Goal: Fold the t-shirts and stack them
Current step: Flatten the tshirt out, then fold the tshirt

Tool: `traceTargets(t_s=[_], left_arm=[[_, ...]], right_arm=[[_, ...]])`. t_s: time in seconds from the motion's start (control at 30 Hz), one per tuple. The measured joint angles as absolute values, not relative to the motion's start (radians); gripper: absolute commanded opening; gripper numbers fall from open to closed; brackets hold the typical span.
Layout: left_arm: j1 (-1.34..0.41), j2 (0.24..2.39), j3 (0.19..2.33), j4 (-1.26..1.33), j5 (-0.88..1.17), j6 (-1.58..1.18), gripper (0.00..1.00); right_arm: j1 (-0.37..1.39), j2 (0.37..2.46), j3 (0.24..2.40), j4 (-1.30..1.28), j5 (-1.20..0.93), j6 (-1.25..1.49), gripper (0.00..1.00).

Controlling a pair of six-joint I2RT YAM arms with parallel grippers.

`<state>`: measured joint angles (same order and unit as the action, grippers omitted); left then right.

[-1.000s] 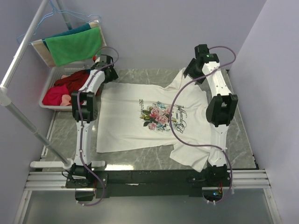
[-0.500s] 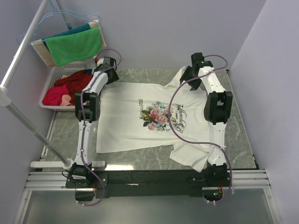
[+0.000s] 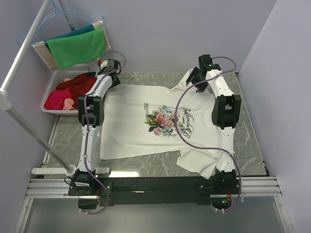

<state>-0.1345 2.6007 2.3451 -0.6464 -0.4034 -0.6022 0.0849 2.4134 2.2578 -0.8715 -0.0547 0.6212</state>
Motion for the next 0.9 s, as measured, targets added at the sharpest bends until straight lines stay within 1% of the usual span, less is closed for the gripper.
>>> traceTargets(t_s=[0.03, 0.13, 0.23, 0.33, 0.73, 0.9], left_arm=[[-0.134, 2.601, 2.345, -0.647, -0.405, -0.602, 0.59], [-0.136, 2.601, 2.345, -0.647, -0.405, -0.595, 0.80], [-0.143, 2.600, 2.343, -0.639, -0.410, -0.590, 0.87], [-0.156, 2.598, 2.333, -0.627, -0.438, -0.583, 0.89], [-0.201, 2.597, 2.334, -0.632, -0.613, -0.558, 0.89], [-0.199, 2.597, 2.360, -0.640, -0.646, -0.560, 0.88]], right_arm=[[0.085, 2.413, 2.258, -0.867, -0.056, 0.624, 0.76], [0.085, 2.413, 2.258, -0.859, -0.064, 0.631, 0.76], [0.085, 2.413, 2.258, -0.852, -0.070, 0.633, 0.75], [0.085, 2.413, 2.258, -0.851, -0.073, 0.635, 0.75], [0.085, 2.413, 2.243, -0.843, -0.073, 0.635, 0.75], [0.085, 2.413, 2.238, -0.842, -0.073, 0.635, 0.75]])
